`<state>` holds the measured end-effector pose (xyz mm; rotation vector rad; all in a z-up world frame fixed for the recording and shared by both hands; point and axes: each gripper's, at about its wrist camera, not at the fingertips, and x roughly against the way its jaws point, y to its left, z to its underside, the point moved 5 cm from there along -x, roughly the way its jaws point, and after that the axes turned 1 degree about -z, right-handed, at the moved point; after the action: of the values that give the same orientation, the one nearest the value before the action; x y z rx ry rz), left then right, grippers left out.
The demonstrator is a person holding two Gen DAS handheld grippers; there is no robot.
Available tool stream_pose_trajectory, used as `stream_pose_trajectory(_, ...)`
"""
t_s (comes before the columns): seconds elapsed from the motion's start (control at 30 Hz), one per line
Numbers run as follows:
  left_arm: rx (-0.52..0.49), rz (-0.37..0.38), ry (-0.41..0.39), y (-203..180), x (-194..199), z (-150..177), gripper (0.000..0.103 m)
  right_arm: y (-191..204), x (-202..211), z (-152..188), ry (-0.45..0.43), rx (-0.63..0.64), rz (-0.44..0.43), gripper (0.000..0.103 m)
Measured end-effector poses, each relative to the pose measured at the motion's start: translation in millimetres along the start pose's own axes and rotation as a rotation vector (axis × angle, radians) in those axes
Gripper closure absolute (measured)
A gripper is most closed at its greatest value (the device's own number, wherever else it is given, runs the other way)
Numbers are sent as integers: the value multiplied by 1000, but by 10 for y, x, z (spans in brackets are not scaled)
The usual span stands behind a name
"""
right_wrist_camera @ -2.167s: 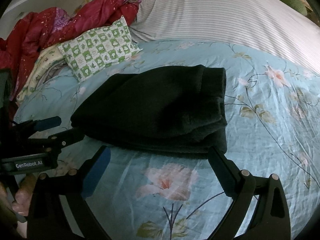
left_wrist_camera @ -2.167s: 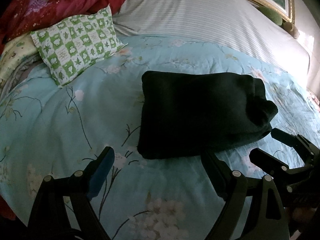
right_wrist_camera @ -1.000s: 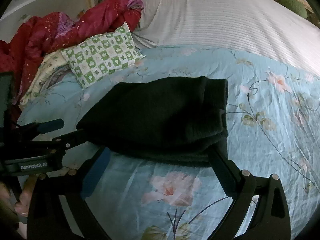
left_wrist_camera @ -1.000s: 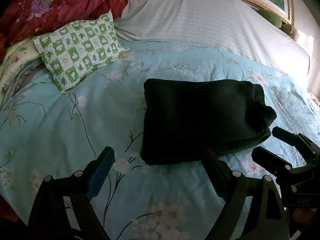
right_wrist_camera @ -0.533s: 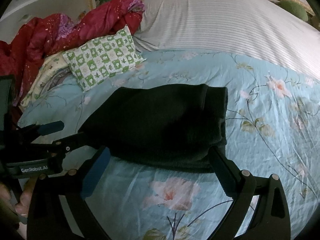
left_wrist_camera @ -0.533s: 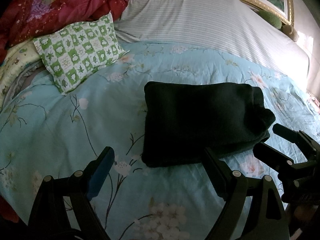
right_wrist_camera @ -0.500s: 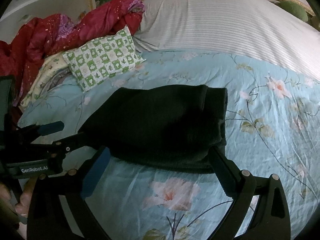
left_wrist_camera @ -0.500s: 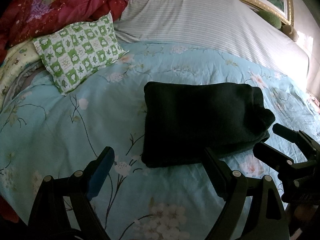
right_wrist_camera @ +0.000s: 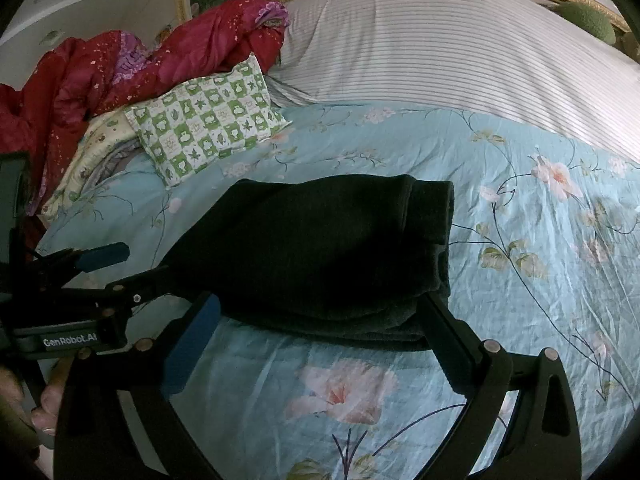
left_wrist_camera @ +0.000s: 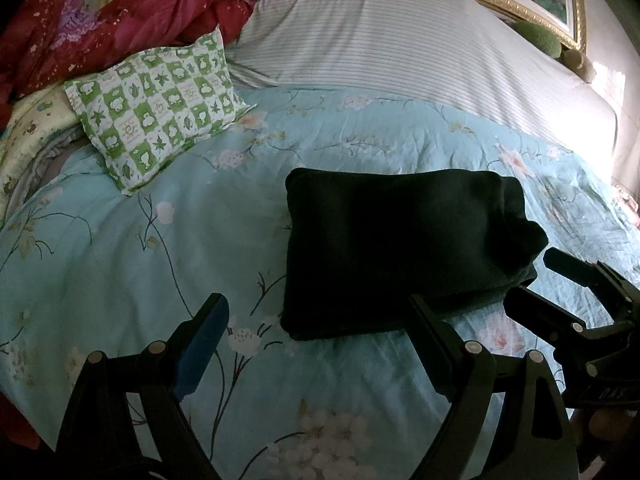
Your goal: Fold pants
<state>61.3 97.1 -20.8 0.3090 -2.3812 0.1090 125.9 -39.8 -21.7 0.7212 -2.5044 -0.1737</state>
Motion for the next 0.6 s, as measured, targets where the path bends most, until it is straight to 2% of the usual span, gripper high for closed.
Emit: stream_pose_trajectory(0.6,22,-5,19,7,-20,-104,14,-138,50,-57,-8,-34,16,4)
